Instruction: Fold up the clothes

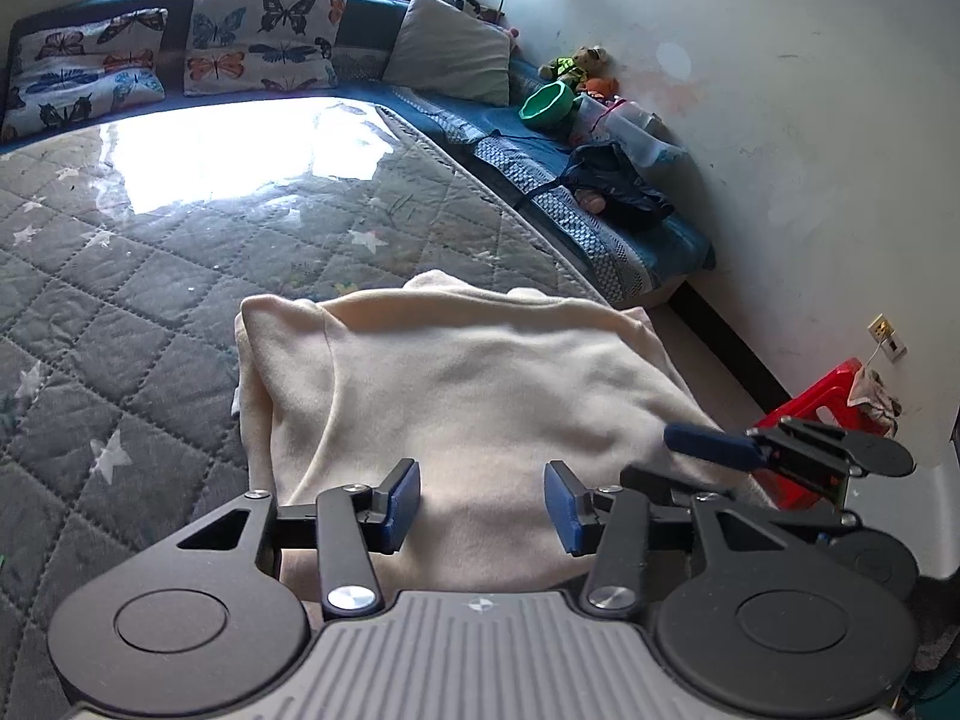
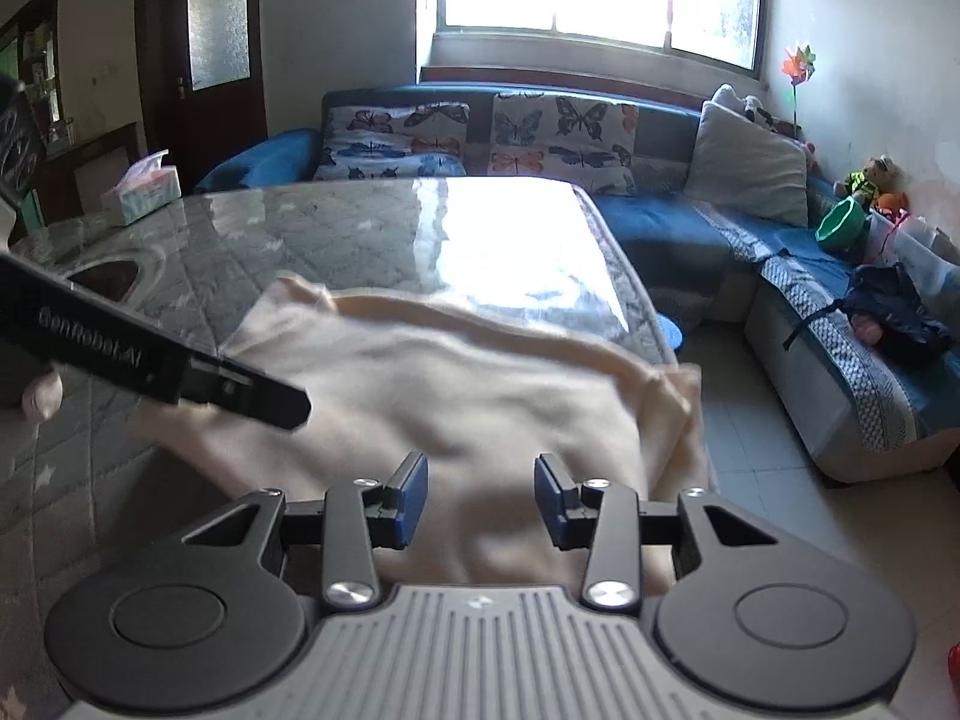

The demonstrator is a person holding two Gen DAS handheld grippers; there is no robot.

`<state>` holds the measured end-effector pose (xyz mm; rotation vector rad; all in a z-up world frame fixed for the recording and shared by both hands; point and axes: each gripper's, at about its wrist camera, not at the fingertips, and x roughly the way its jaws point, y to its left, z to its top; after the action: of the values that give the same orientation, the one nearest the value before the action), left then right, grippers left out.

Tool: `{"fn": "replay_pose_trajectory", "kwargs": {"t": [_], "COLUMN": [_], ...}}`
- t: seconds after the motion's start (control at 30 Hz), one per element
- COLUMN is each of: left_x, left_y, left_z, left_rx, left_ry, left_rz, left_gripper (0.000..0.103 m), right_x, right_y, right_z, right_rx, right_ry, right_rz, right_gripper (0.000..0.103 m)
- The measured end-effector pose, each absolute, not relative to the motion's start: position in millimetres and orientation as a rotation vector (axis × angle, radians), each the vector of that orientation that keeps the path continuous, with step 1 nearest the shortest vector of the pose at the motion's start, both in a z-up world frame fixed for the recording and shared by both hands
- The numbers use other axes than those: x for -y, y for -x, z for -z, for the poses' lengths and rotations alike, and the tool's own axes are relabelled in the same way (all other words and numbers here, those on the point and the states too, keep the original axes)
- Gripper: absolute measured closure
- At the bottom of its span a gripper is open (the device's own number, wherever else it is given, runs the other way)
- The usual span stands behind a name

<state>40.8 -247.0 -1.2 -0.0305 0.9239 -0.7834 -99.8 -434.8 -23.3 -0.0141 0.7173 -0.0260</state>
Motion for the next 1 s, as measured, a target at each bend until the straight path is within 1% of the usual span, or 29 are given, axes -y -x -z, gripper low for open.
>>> {"fn": "replay_pose_trajectory", "kwargs": {"t": [0.23,0.37,0.47,0.53,0.77,0.87,1.0], "left_x": [238,234,229,226,216,213,212], "left_y": [-28,-26,-24,-23,-27,-28,-28], "left_z": [0,6,5,4,11,10,10], "left_rx": [-0.911,-0.934,-0.934,-0.93,-0.951,-0.954,-0.957], "left_ry": [0.039,0.042,0.056,0.064,0.084,0.092,0.094], "left_rz": [0.783,0.765,0.764,0.765,0.737,0.739,0.737], "left_gripper": [0.053,0.053,0.053,0.053,0.053,0.053,0.053], "right_x": [435,438,440,442,460,465,482], "right_y": [117,121,123,120,113,117,121], "right_z": [25,30,23,18,31,22,12], "right_rx": [-0.719,-0.736,-0.708,-0.686,-0.722,-0.696,-0.661], "right_ry": [0.005,0.0,-0.008,-0.004,-0.033,-0.072,-0.118], "right_rz": [0.04,0.049,0.045,0.057,0.086,0.077,0.109], "right_gripper": [0.063,0.063,0.062,0.057,0.057,0.057,0.061]}}
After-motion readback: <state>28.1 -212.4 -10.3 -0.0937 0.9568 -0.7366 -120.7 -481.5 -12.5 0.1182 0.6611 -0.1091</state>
